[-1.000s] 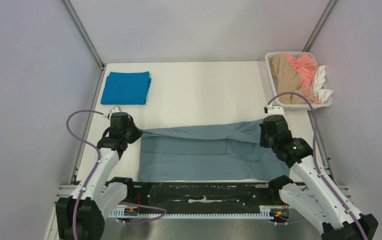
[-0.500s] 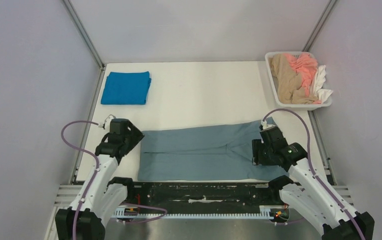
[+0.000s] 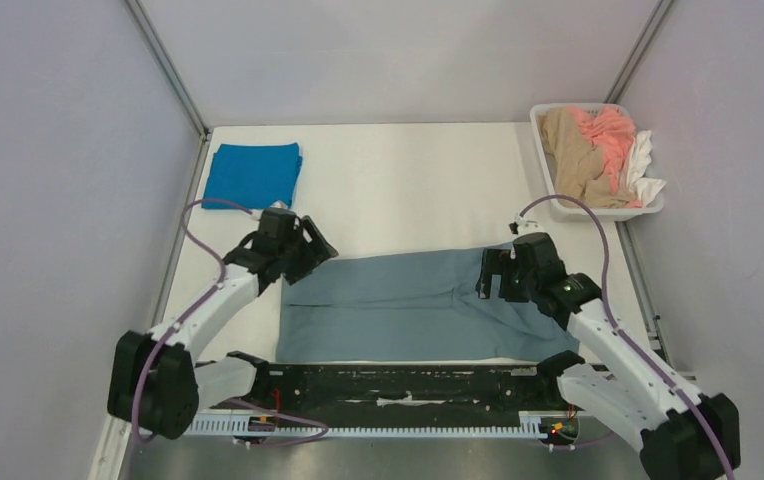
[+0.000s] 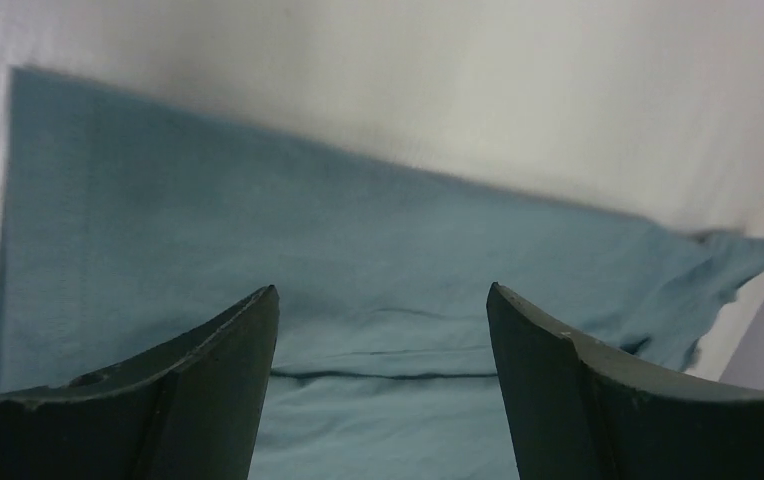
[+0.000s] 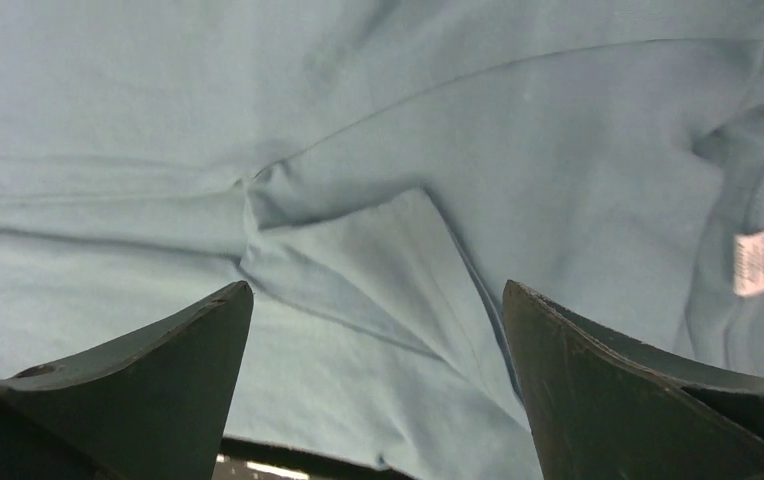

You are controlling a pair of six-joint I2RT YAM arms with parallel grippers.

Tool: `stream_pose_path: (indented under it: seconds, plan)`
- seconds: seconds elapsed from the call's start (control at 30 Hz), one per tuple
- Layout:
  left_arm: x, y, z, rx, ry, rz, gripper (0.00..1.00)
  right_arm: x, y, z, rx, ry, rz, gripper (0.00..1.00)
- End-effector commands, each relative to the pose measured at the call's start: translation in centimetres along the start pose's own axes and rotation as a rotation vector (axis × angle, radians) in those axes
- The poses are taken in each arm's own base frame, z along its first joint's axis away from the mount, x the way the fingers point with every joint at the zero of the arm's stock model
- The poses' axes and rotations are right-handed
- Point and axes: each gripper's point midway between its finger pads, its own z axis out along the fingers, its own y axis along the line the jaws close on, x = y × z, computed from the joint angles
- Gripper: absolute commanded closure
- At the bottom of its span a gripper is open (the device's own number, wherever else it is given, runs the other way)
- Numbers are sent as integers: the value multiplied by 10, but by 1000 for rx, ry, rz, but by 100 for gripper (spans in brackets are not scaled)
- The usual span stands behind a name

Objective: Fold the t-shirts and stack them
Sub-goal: Fold the other side of the tshirt into a rectangle, then rotate the tshirt 90 degrees

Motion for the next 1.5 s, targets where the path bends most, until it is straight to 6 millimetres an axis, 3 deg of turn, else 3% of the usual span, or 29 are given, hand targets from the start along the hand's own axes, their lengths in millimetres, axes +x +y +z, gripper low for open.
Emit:
stream_pose_path:
  seconds: [0.0,0.13,0.27,0.43,0.57,0.7,0.77,0.93,1.0,1.17,1.27,1.37,1.47]
  plan:
    - [43,2,26,-9,151,87,18,-19,-1,38,48,-74,90,2]
    - [59,29,41,-97,190,93,17,-6,-7,63,69,-36,158,2]
    - [69,48,45,-147,211,101,17,-1,9,80,-19,16,189,2]
    - [72,76,41,-252,196,122,16,-6,2,91,25,26,164,2]
    - [84,81,39,-240,225,97,16,-22,8,115,-24,27,181,2]
    - [100,70,35,-179,277,57,16,-87,21,154,-60,-32,167,2]
    - [107,64,32,-158,293,53,16,-131,35,177,-88,-59,143,2]
    - [138,64,17,-181,344,11,16,-202,60,241,-145,-88,117,2]
    - [149,60,16,-158,341,-39,16,-214,71,269,-196,-82,121,2]
    - [165,19,18,12,266,-138,16,-255,104,317,-351,-170,166,2]
    - [179,0,16,33,250,-93,15,-276,117,345,-422,-229,223,2]
    - [201,-18,15,53,265,-38,15,-298,133,359,-506,-295,307,2]
    - [226,-26,18,37,299,28,15,-304,151,359,-578,-371,350,2]
